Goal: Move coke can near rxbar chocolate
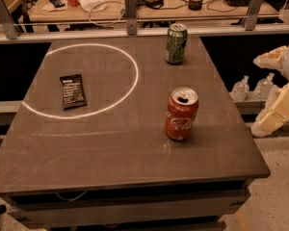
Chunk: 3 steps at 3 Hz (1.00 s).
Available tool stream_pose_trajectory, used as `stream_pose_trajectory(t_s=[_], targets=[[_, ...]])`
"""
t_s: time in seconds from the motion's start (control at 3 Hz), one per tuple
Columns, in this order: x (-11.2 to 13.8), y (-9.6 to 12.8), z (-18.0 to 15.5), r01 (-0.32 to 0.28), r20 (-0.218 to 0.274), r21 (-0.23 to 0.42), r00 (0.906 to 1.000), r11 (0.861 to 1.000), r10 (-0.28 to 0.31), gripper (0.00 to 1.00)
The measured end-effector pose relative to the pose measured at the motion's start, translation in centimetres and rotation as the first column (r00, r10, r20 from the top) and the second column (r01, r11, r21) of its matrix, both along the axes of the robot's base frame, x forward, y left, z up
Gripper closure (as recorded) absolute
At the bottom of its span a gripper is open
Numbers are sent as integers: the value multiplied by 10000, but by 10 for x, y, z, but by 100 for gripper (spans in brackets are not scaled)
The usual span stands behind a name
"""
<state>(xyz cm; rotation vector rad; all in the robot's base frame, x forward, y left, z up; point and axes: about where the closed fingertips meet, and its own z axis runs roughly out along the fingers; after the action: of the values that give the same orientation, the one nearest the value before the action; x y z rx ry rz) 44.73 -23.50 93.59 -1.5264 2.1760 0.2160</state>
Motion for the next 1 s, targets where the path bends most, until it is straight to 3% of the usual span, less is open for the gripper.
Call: stream_pose_trajectory(t_s=[0.33, 0.67, 1.0], targets=[[2, -2, -29, -394, 745, 2209, 9969, 9745, 234, 0], [-15, 11, -33, -1363, 1586, 4200, 9845, 8972, 753, 0], [-34, 38, -19, -2106, 1944, 5826, 9739, 7850, 1170, 0]])
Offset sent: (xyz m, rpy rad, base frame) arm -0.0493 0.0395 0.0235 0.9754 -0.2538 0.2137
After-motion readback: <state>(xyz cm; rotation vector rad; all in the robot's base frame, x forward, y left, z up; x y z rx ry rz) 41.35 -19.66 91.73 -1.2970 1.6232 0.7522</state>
